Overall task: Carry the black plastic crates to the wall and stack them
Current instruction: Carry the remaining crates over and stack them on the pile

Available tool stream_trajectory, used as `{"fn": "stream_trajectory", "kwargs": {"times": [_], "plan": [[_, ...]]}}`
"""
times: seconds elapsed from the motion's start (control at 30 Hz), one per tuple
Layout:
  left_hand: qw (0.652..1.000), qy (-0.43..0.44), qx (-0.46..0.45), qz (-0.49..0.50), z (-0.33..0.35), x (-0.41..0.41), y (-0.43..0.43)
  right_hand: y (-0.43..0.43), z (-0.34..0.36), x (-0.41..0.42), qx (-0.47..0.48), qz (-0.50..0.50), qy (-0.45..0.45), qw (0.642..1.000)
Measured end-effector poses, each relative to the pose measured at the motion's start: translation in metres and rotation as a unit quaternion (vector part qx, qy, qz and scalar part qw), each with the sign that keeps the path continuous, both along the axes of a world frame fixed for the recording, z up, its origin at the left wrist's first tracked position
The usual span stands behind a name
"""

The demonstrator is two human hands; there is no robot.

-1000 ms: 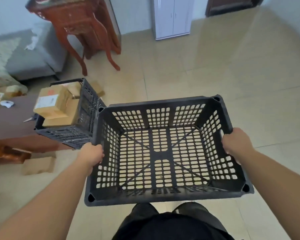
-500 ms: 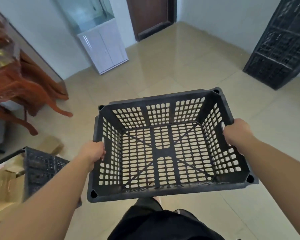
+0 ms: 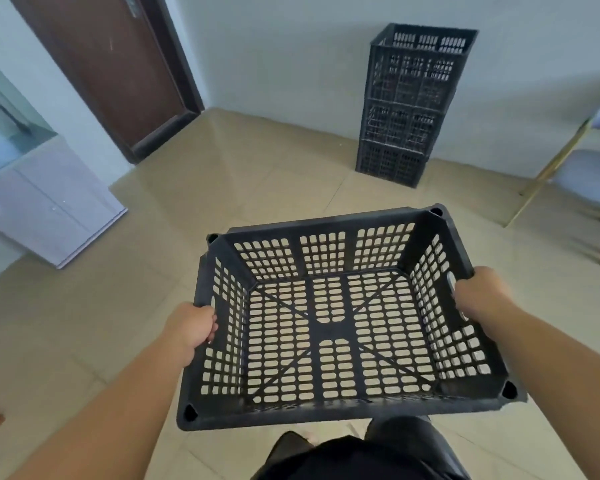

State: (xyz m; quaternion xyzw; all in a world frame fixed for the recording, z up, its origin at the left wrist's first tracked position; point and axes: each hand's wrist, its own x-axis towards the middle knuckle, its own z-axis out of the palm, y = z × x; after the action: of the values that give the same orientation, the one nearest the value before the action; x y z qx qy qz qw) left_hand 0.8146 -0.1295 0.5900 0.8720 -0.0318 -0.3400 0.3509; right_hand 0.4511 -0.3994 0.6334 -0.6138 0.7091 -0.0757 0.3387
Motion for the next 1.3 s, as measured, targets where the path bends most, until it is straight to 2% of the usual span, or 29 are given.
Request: {"fn": "stream_trajectory", "kwargs": {"times": [0.37, 0.57, 0.9, 1.07, 1.3], "plan": [[0.990, -0.031, 0.001, -0.135, 0.021, 0.080, -0.229, -0.135, 0.001, 0.020, 0.002, -0.097, -0.017, 0.995], [0.987, -0.053, 0.003, -0.150, 0.049, 0.095, -0.348, -0.243, 0.010, 0.034, 0.028, -0.113, -0.042, 0.992], [0.981, -0.059, -0.032, -0.184, 0.080, 0.133, -0.521, -0.404, 0.035, 0.067, -0.007, -0.135, -0.057, 0.989], [0.977, -0.025, -0.053, -0.203, 0.080, 0.173, -0.617, -0.487, 0.042, 0.101, -0.016, -0.149, -0.038, 0.988], [0.968, -0.022, -0.052, -0.246, 0.089, 0.243, -0.764, -0.588, 0.060, 0.157, -0.020, -0.188, -0.038, 0.981]]}}
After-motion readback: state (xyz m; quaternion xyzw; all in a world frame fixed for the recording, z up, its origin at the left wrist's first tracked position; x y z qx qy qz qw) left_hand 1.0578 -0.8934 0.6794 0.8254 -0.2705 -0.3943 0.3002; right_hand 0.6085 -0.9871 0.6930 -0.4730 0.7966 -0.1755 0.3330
